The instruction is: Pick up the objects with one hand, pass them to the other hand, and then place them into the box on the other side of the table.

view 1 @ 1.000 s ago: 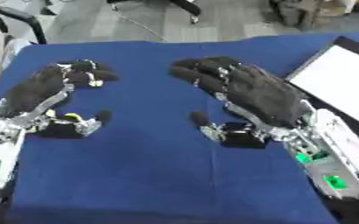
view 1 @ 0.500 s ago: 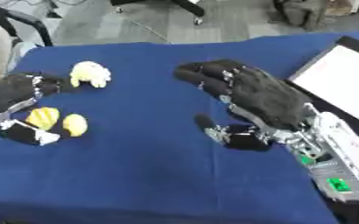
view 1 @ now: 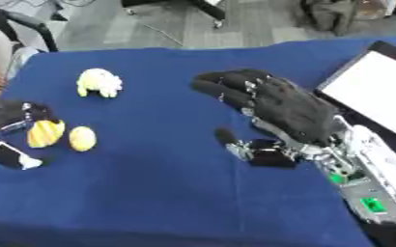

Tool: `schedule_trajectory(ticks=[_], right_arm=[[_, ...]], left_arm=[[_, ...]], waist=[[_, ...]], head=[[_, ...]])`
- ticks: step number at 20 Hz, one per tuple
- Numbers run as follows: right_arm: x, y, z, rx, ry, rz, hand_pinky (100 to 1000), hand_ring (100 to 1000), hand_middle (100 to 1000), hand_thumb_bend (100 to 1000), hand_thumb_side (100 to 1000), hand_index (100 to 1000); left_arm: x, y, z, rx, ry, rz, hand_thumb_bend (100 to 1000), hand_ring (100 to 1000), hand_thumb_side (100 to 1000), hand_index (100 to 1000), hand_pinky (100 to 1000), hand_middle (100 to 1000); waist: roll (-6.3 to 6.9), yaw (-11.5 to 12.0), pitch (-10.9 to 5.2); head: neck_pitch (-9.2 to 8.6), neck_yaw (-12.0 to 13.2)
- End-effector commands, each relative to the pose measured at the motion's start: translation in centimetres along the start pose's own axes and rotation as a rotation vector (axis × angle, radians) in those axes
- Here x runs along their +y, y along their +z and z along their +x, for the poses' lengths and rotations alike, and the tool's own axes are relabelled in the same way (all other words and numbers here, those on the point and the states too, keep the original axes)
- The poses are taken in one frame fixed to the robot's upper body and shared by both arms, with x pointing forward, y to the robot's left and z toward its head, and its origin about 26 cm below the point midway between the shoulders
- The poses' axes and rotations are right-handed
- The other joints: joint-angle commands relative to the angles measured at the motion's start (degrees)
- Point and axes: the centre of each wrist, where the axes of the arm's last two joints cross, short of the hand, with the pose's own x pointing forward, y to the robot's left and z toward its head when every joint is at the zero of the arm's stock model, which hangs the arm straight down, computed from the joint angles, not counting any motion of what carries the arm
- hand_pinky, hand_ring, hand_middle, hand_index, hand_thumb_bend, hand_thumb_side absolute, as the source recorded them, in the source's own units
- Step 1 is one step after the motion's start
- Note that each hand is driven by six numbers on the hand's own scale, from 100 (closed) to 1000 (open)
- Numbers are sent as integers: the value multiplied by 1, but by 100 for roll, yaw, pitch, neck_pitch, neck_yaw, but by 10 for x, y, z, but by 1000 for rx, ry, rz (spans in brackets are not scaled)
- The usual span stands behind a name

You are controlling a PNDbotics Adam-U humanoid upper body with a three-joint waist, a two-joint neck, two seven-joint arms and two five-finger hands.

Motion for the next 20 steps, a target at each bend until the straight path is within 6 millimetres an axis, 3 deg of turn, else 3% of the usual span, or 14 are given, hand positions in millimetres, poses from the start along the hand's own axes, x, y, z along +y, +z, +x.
schedule_trajectory(ticks=[1, 12, 20], right_arm=[[-5, 0, -1, -5, 14, -13, 863, 881, 913, 100, 100, 1000], [-6, -2, 0, -9, 9, -22, 863, 881, 912, 100, 100, 1000], [-7, -3, 0, -12, 8, -30, 863, 882, 911, 100, 100, 1000]], left_arm=[[2, 0, -12, 48, -14, 36, 404, 686, 366, 804, 767, 727], [-32, -27, -3, 106, 54, 134, 305, 650, 316, 792, 760, 696], [-35, -42, 3, 124, 89, 195, 258, 630, 283, 798, 757, 683]], waist=[[-13, 2, -75], [-62, -37, -36], [-87, -76, 14]], head=[[-14, 4], [-14, 31], [-14, 63]])
